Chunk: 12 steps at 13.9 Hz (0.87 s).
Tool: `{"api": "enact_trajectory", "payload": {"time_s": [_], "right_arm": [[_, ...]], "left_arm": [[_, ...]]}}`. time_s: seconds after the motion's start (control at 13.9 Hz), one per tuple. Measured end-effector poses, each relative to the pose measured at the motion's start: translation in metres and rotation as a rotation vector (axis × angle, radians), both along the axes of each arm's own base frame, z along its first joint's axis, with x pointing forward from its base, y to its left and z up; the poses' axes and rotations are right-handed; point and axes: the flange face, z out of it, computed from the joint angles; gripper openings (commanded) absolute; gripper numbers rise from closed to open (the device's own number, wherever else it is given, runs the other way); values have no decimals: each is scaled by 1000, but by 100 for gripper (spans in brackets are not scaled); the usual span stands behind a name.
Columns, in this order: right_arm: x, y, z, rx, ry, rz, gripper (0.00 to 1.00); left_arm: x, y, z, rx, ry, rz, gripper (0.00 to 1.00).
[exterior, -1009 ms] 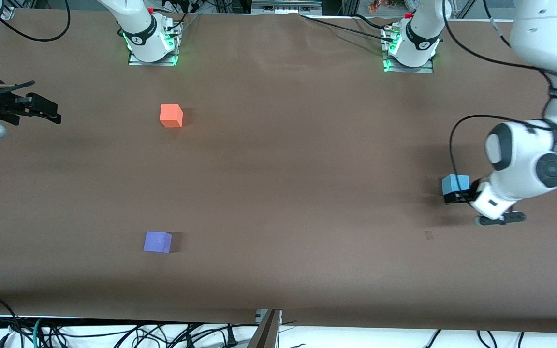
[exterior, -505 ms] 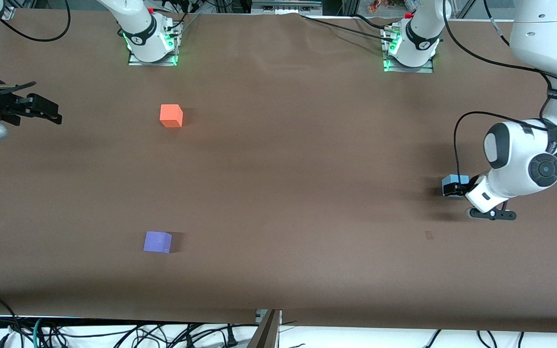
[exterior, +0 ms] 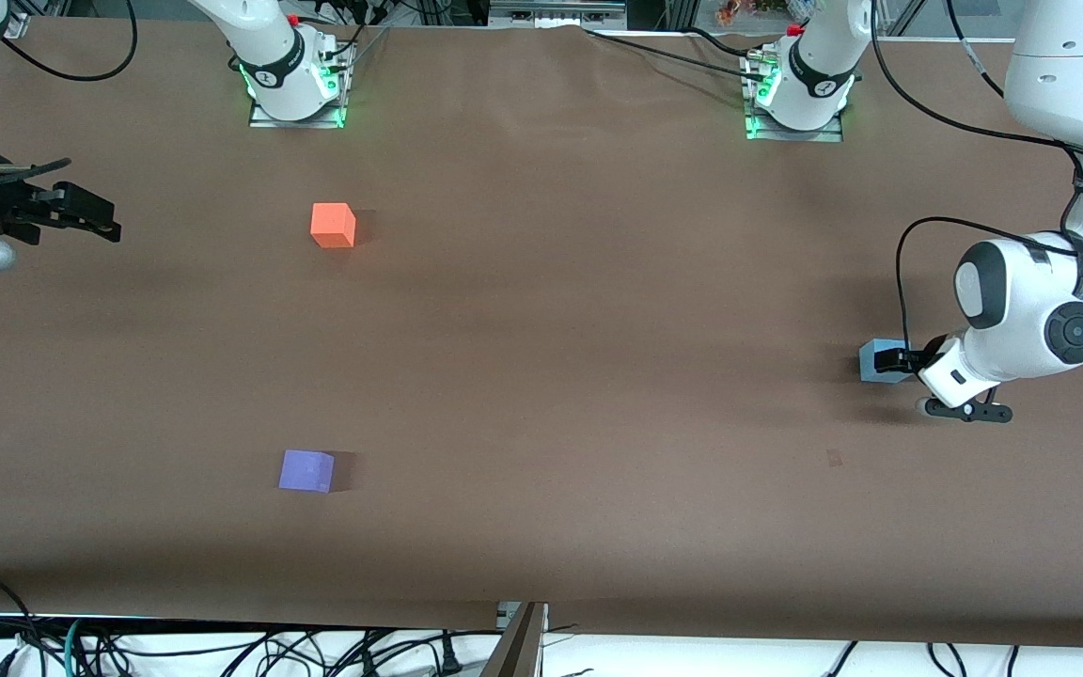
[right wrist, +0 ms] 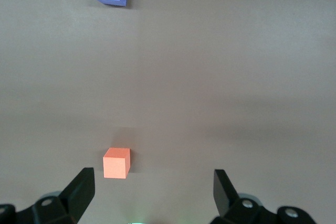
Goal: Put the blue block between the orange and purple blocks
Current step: 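Reach the left gripper down over the light blue cube, then close the left gripper on the light blue cube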
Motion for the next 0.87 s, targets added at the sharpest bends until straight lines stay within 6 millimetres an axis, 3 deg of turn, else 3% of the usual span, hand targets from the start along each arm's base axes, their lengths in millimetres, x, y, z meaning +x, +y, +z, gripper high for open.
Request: {"api": "enact_trajectory", "payload": {"time_s": [0.43,0.87], "right_arm": [[1,0,0,0,-6,0,100],[1,1,1,0,-7,1,100]], "left_arm": [[7,-26,6,-11,-14,-41,100],[4,-18,4,-11,-9,-35,100]]}}
